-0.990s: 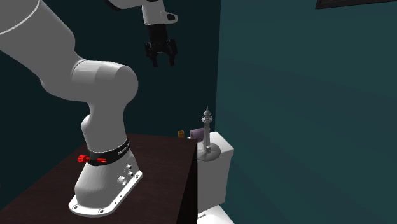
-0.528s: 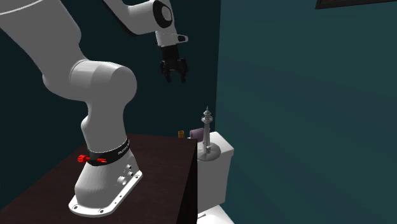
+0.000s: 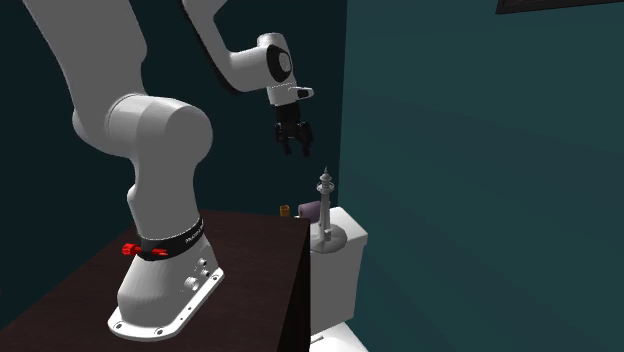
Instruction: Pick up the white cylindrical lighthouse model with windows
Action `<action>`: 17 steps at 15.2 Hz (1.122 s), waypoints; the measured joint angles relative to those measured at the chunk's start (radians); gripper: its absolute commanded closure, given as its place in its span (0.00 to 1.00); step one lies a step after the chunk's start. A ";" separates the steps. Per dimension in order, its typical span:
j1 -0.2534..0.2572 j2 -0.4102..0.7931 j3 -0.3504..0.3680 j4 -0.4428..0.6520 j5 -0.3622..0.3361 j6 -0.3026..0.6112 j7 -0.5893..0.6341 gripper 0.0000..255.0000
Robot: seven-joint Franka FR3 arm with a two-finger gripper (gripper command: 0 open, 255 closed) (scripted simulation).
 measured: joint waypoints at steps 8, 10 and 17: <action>-0.072 0.323 -0.055 0.125 -0.142 0.213 0.206 0.00; -0.073 0.370 -0.065 0.138 -0.165 0.247 0.239 0.00; -0.064 0.469 -0.086 0.155 -0.216 0.327 0.304 1.00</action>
